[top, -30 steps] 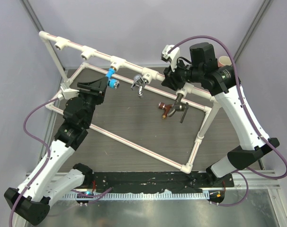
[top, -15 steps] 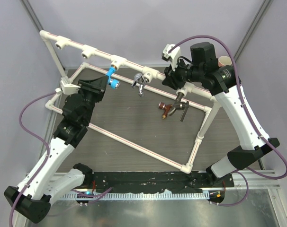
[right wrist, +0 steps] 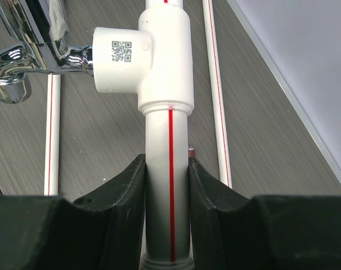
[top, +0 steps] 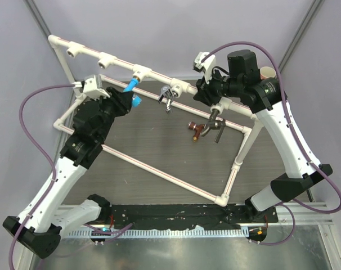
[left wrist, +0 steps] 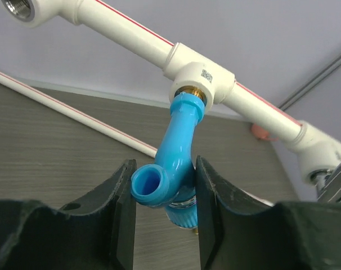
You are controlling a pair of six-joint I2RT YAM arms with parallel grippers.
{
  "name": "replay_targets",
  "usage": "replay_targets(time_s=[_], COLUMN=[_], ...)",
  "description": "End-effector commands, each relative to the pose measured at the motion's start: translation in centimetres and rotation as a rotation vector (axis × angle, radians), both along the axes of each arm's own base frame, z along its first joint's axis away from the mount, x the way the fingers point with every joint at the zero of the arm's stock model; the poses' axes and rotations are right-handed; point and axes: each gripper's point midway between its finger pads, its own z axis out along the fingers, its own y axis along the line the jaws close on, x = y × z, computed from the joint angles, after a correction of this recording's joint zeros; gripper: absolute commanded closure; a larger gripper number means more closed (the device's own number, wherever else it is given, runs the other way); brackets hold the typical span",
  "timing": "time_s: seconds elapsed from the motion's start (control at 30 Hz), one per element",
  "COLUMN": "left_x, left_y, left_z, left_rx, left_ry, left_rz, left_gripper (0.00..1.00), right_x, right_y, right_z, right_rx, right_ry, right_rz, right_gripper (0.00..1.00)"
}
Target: Install the water faucets
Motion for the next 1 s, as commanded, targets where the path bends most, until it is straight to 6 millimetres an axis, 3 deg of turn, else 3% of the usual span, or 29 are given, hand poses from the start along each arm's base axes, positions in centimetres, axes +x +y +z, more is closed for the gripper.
replay_targets(time_s=[0.0, 0.03, 0.07, 0.23, 0.5, 0.63, 0.7, 0.77, 0.8, 0.9, 0.97], left_x=[-1.1, -1.7, -1.4, -2.1, -2.6, -2.4, -2.2, -2.2, -2.3, -2.7, -3.3], left_y=[-1.6, -2.6, -1.9, -3.2, -3.9, -3.7, -3.7, -3.7, -3.9, -4.1, -4.1], left_z=[-1.7, -1.9, -2.4, -4.2, -5.3, -7.8, -8.5, -8.5, -8.1, -6.4, -4.8], left_rx=[0.66, 0.783, 0.88, 1.306, 1.7, 1.888, 1.914, 1.881, 1.822, 1.621, 1.484], left_ry=[-0.105, -0.142, -0.125, -0.163, -0.235, -0.223, -0.223, -0.223, -0.222, -0.228, -0.255], left_rz=[-0.147, -0.181, -0.13, -0.105, -0.02, -0.004, 0.012, 0.025, 0.033, 0.037, 0.023], left_gripper=[0.99, 0.99, 0.99, 0.98, 0.98, 0.95, 0.88, 0.67, 0.53, 0.29, 0.2], right_x=[-1.1, -1.1, -1.2, -1.2, -1.2, -1.2, -1.1, -1.1, -1.1, -1.1, -1.1], right_y=[0.5, 0.5, 0.5, 0.5, 0.5, 0.5, 0.6, 0.5, 0.5, 0.5, 0.4], right_z=[0.3, 0.3, 0.2, 0.4, 0.3, 0.3, 0.2, 0.3, 0.2, 0.2, 0.2], right_rx=[0.044, 0.045, 0.044, 0.046, 0.043, 0.043, 0.045, 0.044, 0.044, 0.043, 0.044], right_ry=[0.043, 0.044, 0.045, 0.04, 0.042, 0.042, 0.043, 0.04, 0.043, 0.042, 0.042], right_rz=[0.0, -0.001, -0.001, 0.0, 0.0, 0.0, 0.001, 0.0, 0.0, 0.0, -0.003], right_gripper=[0.99, 0.99, 0.99, 0.99, 0.99, 0.99, 0.99, 0.99, 0.99, 0.99, 0.99])
